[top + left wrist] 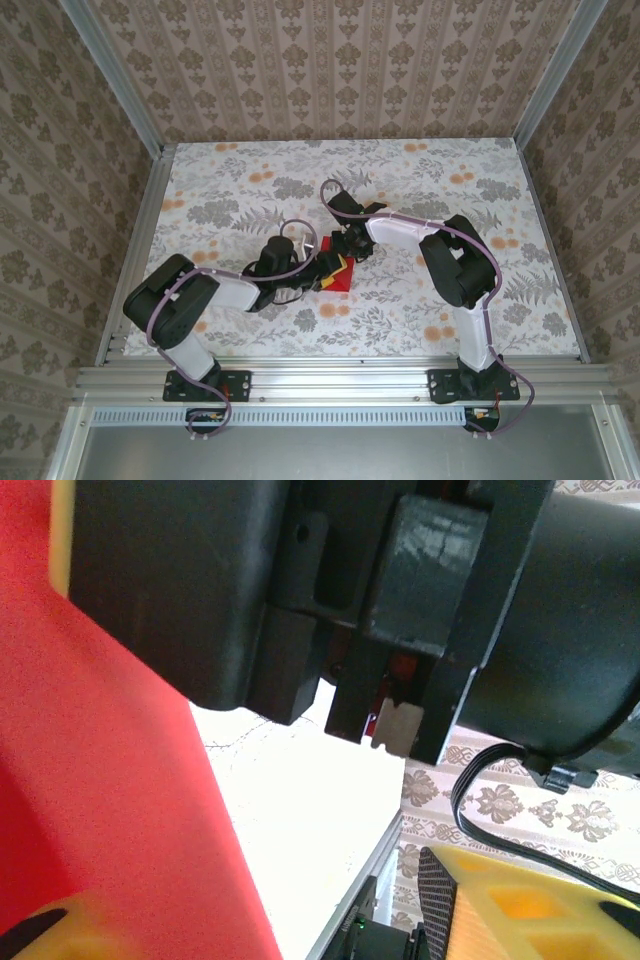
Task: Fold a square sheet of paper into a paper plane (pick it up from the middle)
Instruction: Fold the triangle a second time at the center of the table.
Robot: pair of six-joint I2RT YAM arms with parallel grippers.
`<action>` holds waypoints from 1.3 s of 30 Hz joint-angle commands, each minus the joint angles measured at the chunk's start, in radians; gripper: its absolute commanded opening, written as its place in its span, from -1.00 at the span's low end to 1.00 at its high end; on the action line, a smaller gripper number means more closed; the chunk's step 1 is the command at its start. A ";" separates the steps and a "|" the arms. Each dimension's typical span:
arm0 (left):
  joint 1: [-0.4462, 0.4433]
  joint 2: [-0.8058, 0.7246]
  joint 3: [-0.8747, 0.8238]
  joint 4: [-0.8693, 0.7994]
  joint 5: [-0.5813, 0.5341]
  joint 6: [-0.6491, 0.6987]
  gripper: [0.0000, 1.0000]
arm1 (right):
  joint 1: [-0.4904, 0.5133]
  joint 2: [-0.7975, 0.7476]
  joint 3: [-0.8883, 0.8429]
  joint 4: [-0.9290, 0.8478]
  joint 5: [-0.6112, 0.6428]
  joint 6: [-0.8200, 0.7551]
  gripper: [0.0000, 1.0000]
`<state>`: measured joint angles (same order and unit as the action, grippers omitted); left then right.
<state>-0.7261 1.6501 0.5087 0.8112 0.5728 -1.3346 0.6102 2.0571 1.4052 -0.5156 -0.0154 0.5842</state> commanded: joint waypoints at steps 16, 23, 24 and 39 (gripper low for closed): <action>0.012 -0.182 -0.025 -0.433 -0.198 0.110 -0.31 | -0.010 0.106 -0.086 -0.035 -0.055 0.022 -0.06; 0.011 -0.173 0.007 -0.504 -0.191 0.156 -0.55 | -0.023 0.057 -0.068 -0.036 -0.094 0.027 -0.08; 0.011 -0.167 0.010 -0.504 -0.189 0.159 -0.57 | -0.023 0.050 -0.066 -0.035 -0.103 0.029 -0.09; -0.006 -0.108 0.181 -0.845 -0.295 0.330 -0.91 | -0.055 -0.138 -0.103 0.048 -0.297 0.015 -0.16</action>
<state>-0.7238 1.5253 0.6502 0.0811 0.3241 -1.0775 0.5564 1.9789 1.3254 -0.4706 -0.2371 0.6060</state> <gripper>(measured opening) 0.062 0.426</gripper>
